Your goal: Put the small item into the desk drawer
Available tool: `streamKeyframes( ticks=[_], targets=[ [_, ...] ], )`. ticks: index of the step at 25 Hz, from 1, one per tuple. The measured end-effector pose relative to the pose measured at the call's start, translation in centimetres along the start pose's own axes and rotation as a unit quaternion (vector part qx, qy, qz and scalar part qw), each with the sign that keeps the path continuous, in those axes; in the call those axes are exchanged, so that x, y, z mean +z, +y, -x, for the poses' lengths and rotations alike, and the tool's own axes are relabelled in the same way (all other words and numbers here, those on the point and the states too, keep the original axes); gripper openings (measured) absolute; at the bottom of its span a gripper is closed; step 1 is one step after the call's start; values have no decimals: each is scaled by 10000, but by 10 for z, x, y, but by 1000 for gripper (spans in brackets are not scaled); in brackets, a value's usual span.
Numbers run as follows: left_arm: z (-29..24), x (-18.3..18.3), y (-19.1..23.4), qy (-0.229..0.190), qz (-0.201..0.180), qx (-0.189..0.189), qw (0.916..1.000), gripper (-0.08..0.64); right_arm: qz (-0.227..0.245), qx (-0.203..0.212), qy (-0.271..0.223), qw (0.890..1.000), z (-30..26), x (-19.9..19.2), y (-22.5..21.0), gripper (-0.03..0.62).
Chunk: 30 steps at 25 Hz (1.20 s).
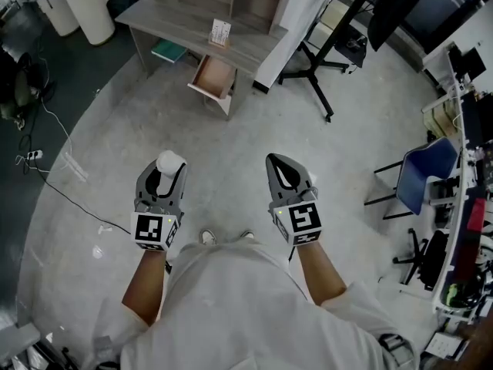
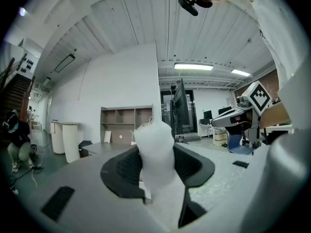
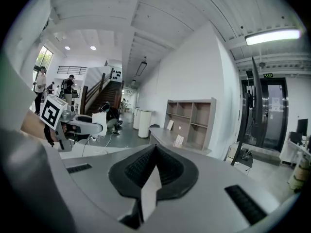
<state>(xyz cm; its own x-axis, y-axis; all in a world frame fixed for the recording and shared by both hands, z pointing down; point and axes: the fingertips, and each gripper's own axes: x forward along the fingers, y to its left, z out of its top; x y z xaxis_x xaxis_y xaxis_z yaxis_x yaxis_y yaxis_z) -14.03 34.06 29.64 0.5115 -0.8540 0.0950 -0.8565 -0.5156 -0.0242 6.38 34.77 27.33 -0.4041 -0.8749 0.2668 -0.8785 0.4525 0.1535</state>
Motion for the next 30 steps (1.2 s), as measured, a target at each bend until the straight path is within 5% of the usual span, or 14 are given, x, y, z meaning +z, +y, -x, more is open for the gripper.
streamKeyframes(
  ticks=[16,30],
  targets=[
    [-55,-35,37,187,383,-77,9991,184,-177,220,231,9993,-73,-21,-2,-3],
    [-239,-14,85,326,240,301,9987,184,-151,896,-77,9958,-252,10,-134,-2]
  ],
)
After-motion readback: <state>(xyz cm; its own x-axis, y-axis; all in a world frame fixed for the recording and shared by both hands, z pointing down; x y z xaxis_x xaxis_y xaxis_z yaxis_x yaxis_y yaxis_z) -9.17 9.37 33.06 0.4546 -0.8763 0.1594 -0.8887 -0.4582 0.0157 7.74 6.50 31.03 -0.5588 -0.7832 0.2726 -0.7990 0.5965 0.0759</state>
